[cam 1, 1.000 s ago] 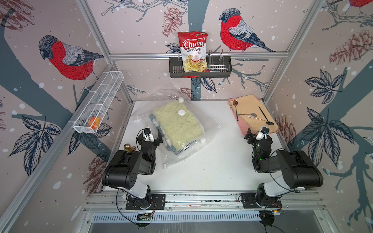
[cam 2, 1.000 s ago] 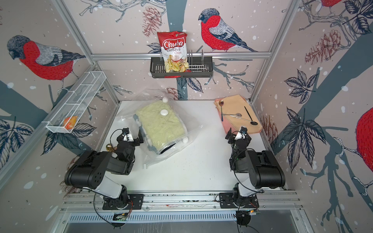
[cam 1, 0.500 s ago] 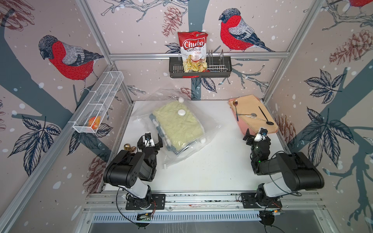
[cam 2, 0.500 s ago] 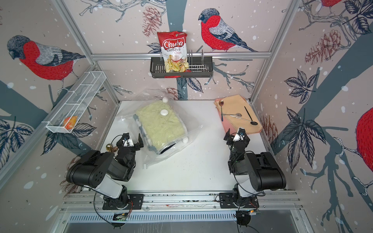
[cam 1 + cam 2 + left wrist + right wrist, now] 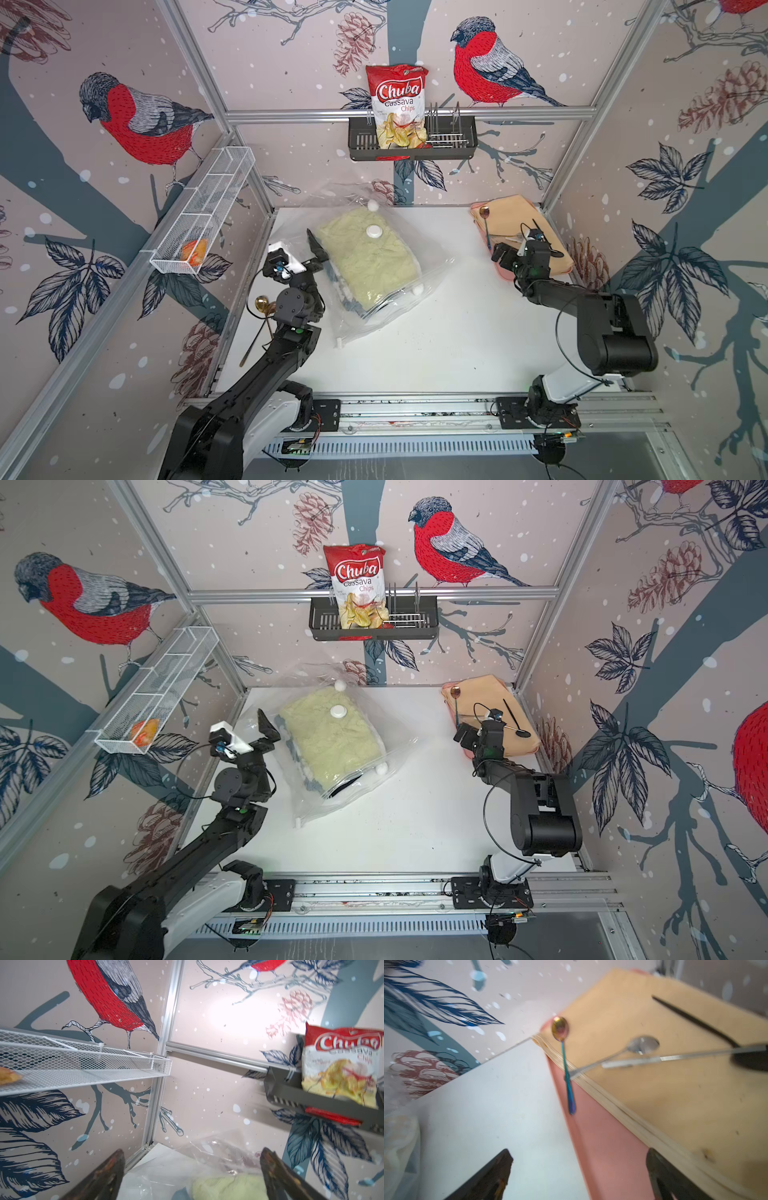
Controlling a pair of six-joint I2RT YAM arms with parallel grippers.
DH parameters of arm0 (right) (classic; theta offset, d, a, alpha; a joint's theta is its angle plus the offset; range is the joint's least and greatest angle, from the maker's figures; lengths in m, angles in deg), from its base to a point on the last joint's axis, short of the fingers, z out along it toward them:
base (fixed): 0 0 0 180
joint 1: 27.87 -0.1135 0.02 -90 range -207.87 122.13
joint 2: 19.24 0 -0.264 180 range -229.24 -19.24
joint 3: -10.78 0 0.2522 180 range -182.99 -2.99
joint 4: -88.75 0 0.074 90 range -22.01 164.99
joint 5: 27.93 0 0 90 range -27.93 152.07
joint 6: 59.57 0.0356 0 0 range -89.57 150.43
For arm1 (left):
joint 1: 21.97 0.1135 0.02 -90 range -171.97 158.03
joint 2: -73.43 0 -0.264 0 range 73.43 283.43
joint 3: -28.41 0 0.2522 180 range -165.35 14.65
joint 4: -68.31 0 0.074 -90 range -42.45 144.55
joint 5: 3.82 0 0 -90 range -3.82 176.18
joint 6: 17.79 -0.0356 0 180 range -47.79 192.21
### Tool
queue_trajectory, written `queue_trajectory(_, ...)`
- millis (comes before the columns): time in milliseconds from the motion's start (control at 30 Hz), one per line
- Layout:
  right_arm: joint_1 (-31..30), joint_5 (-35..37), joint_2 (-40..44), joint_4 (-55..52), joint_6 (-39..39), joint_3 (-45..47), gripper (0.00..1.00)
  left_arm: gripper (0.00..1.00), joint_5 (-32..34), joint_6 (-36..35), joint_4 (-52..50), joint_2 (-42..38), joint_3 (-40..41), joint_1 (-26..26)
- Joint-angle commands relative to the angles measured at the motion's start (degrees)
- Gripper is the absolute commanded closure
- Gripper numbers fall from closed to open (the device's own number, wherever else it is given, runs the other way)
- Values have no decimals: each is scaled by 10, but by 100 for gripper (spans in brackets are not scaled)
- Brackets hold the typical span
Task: Take the blanket out of the vacuum bag
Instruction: Open the vacuum bag at the center of the board.
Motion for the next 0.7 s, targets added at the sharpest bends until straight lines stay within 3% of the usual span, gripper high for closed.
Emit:
queue_trajectory(0,-17,-38,35,-47,27,-2,0,1,-17,117,-248,-14,-60,-2)
queue_trajectory(133,-53,121,112,-67,20,21,0,1,-136,189,-342,-37,-107,-1)
queue_trajectory(200,-25,184,151,-24,148,78,0,1,-212,209,-383,-60,-114,-2)
queue_trajectory(233,4,175,163,-10,206,110,0,1,-242,226,-355,-75,-92,-2)
queue_trajectory(300,69,11,166,107,217,171,1,1,-305,251,-253,-100,-31,-2)
queue_trajectory(367,89,-73,144,199,238,194,19,1,-335,261,-230,-102,-20,-1)
queue_trajectory(433,78,-105,127,144,216,154,26,6,-360,248,-281,-84,-52,-1)
queue_trajectory(500,56,-119,118,98,194,120,32,22,-381,238,-334,-69,-83,-2)
queue_trajectory(567,24,-132,115,85,190,104,32,38,-366,236,-437,-43,-131,-2)
queue_trajectory(667,-37,-174,114,103,214,98,32,50,-364,189,-603,19,-217,-4)
